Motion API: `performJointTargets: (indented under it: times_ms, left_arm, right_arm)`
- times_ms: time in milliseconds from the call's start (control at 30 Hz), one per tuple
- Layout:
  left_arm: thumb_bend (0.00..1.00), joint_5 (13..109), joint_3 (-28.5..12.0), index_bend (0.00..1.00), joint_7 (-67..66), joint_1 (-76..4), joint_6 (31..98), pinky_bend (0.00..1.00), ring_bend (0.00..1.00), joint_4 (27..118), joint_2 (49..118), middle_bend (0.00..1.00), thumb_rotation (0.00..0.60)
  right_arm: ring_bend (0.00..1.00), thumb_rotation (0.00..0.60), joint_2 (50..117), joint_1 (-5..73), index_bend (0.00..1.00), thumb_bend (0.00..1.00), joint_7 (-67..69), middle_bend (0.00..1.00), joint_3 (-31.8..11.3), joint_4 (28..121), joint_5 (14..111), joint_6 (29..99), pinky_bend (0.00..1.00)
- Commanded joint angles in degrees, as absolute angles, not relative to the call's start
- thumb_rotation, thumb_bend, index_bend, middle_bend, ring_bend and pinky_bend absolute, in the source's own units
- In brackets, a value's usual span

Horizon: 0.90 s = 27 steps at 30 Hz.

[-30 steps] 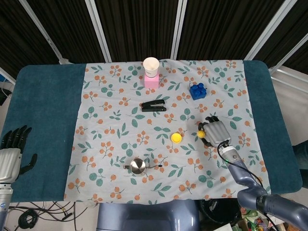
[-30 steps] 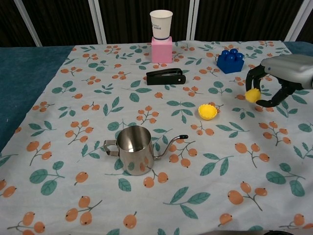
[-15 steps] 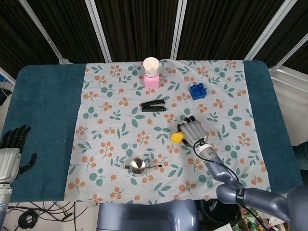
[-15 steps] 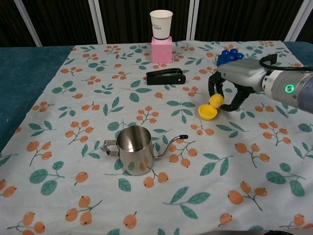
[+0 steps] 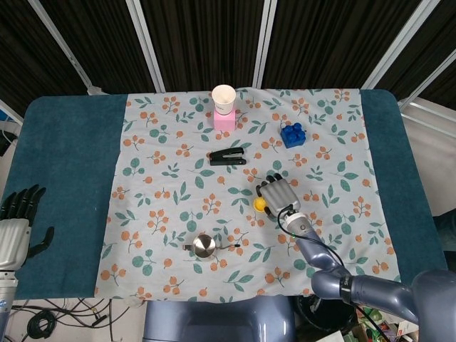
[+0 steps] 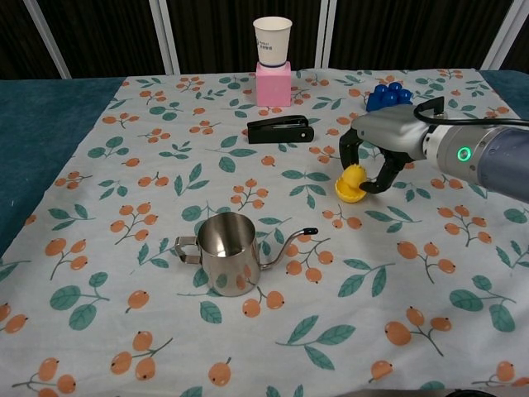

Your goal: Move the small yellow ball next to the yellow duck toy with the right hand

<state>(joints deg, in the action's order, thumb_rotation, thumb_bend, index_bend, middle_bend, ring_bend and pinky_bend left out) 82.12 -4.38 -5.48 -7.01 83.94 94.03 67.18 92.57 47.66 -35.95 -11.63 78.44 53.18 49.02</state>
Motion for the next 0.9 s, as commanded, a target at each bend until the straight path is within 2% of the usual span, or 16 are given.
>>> performJointTargets:
  times_ms: [33,100,233,400,733,900]
  left_arm:
    - [0.41,82.1,-4.4,0.00,-5.5,-7.0,83.9,0.00,0.00,94.0,67.2,0.02,0.600]
    - [0.41,82.0,-4.4,0.00,-5.6,-7.0,83.9,0.00,0.00,94.0,67.2,0.02,0.600]
    - [0.41,81.9,-4.4,0.00,-5.7,-7.0,83.9,0.00,0.00,94.1,67.2,0.02,0.600]
    - [0.41,81.9,-4.4,0.00,-5.8,-7.0,83.9,0.00,0.00,94.1,67.3,0.02,0.600]
    - [0.41,81.8,-4.4,0.00,-5.9,-7.0,83.9,0.00,0.00,94.1,67.3,0.02,0.600]
    - [0.41,81.8,-4.5,0.00,-5.7,-6.9,84.0,0.00,0.00,94.1,67.2,0.02,0.600]
  right_arm:
    - [0.17,0.600,92.5,47.9,0.49,0.28,-36.2,0.31,-11.3,78.6,52.8,49.0,0.16]
    - [0.17,0.600,92.5,48.0,0.47,0.26,-36.3,0.30,-11.2,78.6,52.6,49.0,0.16]
    - [0.16,0.600,92.4,48.3,0.34,0.22,-36.4,0.28,-10.8,78.8,52.0,49.0,0.16]
    - [0.16,0.600,92.0,48.6,0.24,0.20,-36.9,0.27,-10.3,79.7,51.1,49.2,0.16]
    - [0.15,0.600,89.9,48.7,0.20,0.20,-36.7,0.23,-10.6,83.3,51.6,52.0,0.16]
    - [0.12,0.600,84.0,46.3,0.16,0.20,-35.1,0.11,-11.6,90.2,55.3,57.5,0.16]
